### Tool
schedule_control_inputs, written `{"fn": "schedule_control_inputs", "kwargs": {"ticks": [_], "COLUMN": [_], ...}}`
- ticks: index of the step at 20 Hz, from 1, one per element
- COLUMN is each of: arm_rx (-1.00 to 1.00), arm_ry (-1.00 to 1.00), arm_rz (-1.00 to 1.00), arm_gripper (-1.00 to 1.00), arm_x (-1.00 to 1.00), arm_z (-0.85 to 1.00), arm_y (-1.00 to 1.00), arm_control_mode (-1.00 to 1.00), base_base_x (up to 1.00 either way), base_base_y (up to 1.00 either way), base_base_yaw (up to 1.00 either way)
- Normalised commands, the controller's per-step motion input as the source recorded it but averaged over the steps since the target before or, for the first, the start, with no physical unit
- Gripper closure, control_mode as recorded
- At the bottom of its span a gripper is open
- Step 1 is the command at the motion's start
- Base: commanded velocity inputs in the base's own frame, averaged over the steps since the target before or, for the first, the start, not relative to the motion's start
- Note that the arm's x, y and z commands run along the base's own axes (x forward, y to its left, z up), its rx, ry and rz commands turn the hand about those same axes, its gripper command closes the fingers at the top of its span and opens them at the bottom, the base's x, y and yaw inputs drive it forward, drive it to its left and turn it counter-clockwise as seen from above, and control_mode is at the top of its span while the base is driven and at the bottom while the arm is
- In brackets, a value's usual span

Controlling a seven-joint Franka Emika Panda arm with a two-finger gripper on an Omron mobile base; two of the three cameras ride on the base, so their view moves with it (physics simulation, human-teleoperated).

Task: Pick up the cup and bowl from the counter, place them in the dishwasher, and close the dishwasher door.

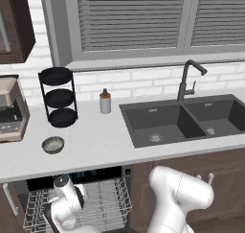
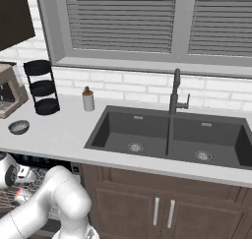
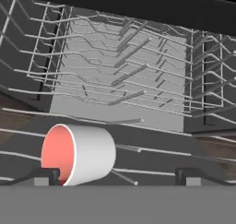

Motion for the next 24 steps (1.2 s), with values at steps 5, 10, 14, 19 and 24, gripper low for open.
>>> {"fn": "schedule_control_inputs", "kwargs": {"ticks": [5,10,14,19,24], "arm_rx": [0.00,0.00,0.11,0.02,0.00], "arm_ry": [-0.01,0.00,0.05,0.02,0.06], "arm_rz": [-0.01,-0.03,-0.05,0.00,-0.04], "arm_gripper": [-1.00,-1.00,-1.00,-1.00,-1.00], "arm_x": [-0.16,-0.29,0.18,0.00,0.26], "arm_z": [0.45,0.98,1.00,1.00,1.00], "arm_y": [0.00,0.00,-0.23,0.00,0.00], "arm_control_mode": [-1.00,-1.00,-1.00,-1.00,-1.00], "base_base_x": [0.00,0.00,0.00,0.00,0.00], "base_base_y": [0.00,0.00,0.00,0.00,0.00], "base_base_yaw": [0.00,0.00,0.00,0.00,0.00]}}
